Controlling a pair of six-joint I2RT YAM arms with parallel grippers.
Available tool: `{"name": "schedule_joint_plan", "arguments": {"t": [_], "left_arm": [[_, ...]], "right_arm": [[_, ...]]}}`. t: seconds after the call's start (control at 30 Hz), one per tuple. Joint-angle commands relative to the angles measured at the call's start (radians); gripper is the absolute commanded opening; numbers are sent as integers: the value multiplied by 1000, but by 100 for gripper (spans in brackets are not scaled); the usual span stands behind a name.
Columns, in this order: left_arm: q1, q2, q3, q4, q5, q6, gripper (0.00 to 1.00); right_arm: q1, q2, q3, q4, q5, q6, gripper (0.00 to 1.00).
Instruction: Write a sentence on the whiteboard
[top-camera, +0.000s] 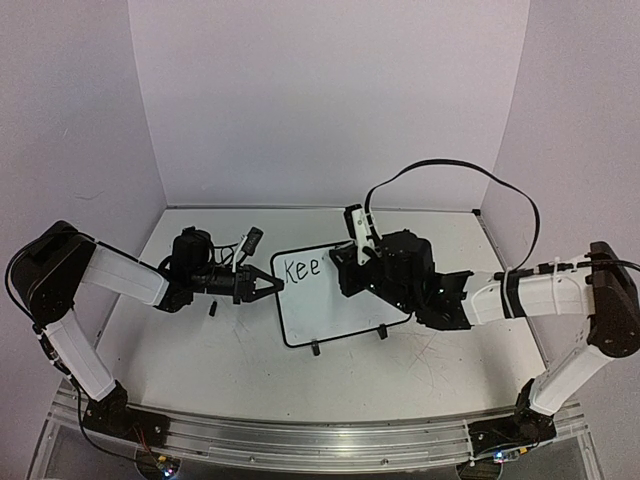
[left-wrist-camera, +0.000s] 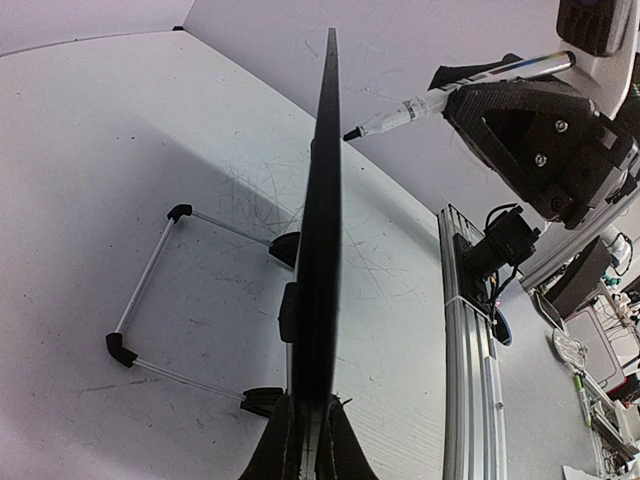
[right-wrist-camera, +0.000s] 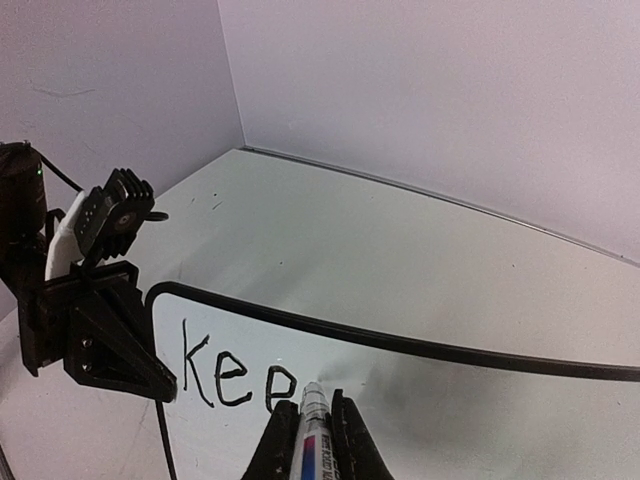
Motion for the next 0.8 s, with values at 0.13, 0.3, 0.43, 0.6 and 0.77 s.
{"name": "schedule_joint_plan", "arguments": {"t": [0.13,0.3,0.43,0.6,0.77], "left_arm": [[1,-30,10,3,28,16,0],[0,-30,9,2,31,15,0],[0,-31,9,3,31,15,0],[0,-33,9,2,30,15,0],[0,-36,6,2,29,15,0]], "right_arm": [[-7,27,44,35,15,-4,0],[-8,32,47,36,16,-7,0],[-8,32,47,36,21,-11,0],[-8,37,46,35,29,-8,0],[-8,38,37,19,37,-8,0]]}}
